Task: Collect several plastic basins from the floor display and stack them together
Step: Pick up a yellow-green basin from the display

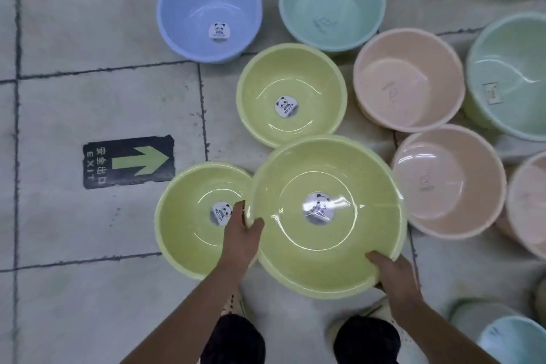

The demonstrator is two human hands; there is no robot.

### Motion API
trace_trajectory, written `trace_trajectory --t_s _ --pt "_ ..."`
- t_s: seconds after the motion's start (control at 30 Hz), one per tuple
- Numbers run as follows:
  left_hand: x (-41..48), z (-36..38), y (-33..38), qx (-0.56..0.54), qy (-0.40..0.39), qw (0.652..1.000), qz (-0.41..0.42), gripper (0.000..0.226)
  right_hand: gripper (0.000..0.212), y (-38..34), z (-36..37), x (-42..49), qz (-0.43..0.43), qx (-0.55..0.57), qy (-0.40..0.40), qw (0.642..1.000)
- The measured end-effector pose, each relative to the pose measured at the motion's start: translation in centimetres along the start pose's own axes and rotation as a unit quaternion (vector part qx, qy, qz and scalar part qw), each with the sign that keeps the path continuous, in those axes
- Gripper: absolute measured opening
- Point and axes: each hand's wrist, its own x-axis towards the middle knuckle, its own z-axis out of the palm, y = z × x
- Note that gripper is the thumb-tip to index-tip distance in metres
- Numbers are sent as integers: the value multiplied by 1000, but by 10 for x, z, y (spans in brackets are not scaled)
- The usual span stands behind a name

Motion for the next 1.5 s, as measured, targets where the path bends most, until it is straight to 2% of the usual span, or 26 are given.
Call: trace_trajectory --t_s 0.13,0.33,0.53,0.7,0.83,0.93,1.03,1.1,1.2,1.3,1.5 --pt "-17 -84 -7 -2 78 997 -10 20 21 -24 54 -40 -32 -81 -57 995" --pt "-2 -161 -55 17 151 987 -60 27 15 -27 151 -66 -28 -95 -121 988" --pt "33 -172 -106 21 149 984 -91 34 41 6 197 -48 -58 -107 -124 985" --pt "61 -162 -148 17 140 986 -94 52 67 39 216 -19 -55 -140 -122 981" --pt "79 -160 -166 8 124 987 -104 57 71 56 228 2 -50 -162 -103 980" --pt "95 -157 -169 16 99 984 -148 55 62 60 237 14 -42 -162 -57 984" --pt "112 -161 -158 25 87 977 -196 43 41 44 247 14 -47 -165 -25 985" --pt "114 -168 -148 0 75 979 -189 36 27 26 248 7 -75 -213 -16 974" --pt "94 -184 -119 -67 91 981 -160 31 25 -6 240 -20 -79 -234 -38 968" --pt "57 -211 -69 -133 97 976 -144 37 23 -47 227 -70 -91 -225 -33 970" --pt "-18 -294 69 -164 75 977 -118 39 22 -158 200 -202 -105 -176 -31 978"
